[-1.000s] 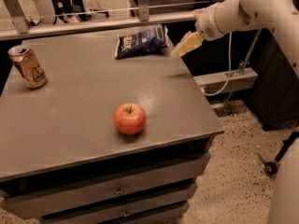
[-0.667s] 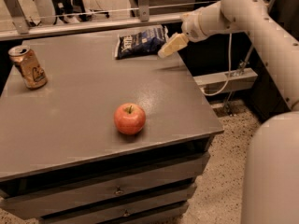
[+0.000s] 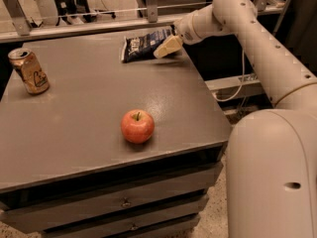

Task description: Move blue chip bag near apple

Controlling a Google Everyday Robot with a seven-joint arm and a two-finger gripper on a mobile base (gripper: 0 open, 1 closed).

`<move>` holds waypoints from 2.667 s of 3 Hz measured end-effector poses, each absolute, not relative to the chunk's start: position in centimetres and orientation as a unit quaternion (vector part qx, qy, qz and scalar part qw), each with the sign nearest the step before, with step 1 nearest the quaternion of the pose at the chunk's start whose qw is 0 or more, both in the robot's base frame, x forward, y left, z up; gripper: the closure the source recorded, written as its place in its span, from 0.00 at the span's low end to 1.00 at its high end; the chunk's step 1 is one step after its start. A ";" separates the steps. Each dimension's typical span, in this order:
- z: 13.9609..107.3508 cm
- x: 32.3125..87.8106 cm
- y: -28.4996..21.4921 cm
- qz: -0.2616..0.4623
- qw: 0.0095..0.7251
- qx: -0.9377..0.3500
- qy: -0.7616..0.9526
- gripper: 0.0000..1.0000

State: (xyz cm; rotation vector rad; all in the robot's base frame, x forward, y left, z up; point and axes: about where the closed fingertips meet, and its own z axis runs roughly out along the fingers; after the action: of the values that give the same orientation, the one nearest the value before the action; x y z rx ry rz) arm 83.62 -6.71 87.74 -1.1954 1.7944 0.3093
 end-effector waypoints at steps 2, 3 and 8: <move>88.3 83.5 -6.7 0.135 0.465 -0.474 0.735 0.72; 88.9 82.2 -6.6 0.140 0.468 -0.478 0.730 0.95; 89.9 61.2 -2.8 0.201 0.360 -0.518 0.749 0.84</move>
Offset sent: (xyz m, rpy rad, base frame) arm -0.0038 -0.0072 0.0115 0.0316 0.0128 -0.0355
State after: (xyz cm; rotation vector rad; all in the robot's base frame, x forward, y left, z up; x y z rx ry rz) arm 61.21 -2.84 89.91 -1.3353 1.9305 0.5190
